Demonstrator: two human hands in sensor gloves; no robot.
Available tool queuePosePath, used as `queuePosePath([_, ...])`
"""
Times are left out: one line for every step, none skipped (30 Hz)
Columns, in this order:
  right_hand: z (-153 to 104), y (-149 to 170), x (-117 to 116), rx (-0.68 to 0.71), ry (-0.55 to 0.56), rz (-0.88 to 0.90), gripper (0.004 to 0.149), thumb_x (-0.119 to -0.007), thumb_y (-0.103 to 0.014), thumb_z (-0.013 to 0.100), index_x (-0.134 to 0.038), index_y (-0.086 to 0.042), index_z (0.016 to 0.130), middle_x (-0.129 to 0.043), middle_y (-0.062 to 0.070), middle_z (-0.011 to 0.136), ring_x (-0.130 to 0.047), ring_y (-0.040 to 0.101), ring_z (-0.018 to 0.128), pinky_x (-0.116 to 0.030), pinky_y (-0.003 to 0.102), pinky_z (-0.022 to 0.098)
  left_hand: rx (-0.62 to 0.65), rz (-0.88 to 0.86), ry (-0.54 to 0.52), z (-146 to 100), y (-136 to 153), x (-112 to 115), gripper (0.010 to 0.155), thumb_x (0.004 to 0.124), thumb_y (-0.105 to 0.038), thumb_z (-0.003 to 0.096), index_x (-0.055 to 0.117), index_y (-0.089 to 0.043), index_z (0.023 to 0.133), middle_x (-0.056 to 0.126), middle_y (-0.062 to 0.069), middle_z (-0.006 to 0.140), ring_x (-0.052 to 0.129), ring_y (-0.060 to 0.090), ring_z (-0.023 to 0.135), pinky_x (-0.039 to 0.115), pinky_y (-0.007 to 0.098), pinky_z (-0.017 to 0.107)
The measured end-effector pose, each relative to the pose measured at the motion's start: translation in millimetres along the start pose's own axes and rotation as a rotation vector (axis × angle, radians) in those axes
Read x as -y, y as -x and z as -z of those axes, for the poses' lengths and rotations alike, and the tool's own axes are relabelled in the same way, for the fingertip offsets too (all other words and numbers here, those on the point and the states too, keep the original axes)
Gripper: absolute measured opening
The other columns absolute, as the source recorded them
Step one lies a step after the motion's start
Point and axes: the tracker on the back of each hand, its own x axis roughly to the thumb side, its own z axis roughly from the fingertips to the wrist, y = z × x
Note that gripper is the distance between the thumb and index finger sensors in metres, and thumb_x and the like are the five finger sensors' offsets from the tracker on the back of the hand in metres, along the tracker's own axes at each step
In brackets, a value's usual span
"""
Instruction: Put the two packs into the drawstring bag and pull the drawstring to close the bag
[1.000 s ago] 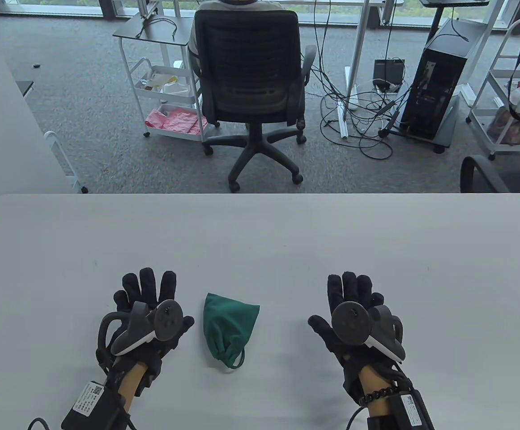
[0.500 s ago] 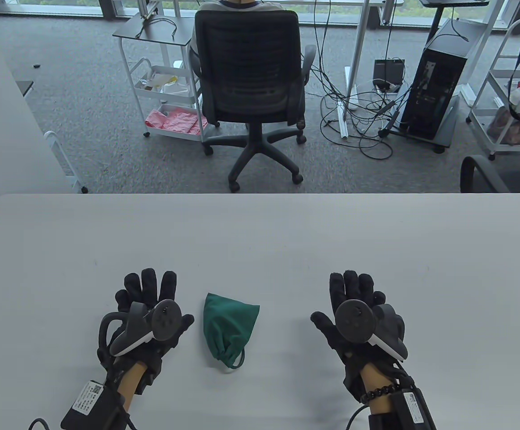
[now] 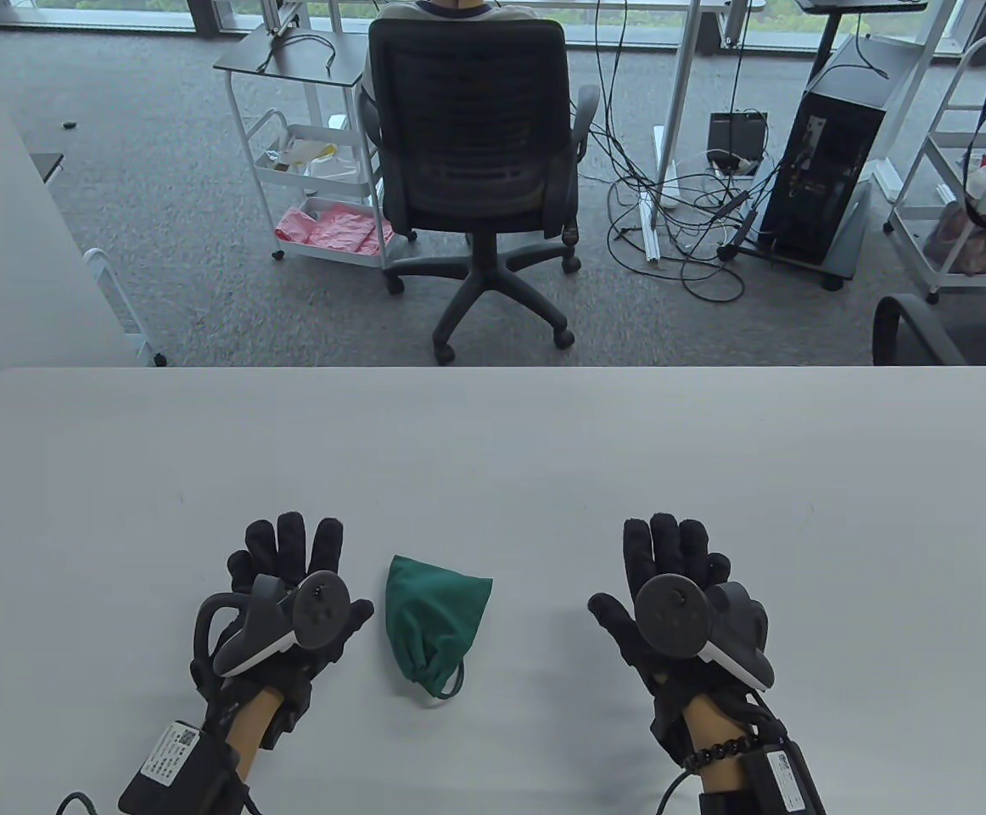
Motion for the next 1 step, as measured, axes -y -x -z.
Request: queuePosePath([0.0,0.0,0.0,0.0,-0.001,0.0,0.086,-0.066,-0.048,0.057,-0.019,-0.002,0.111,-0.01,0.034,0.111,-0.008,0.062,0.096,-0.019,0.079,0.063,0.006,-0.006,0.009,-0.1,-0.3,0.6,0.091,0.06,-0.065,0.0529,0.008,-0.02,0.112,0.009,0.033,0.117,0.02,0.07,0.103,0.033,0.078,0.072])
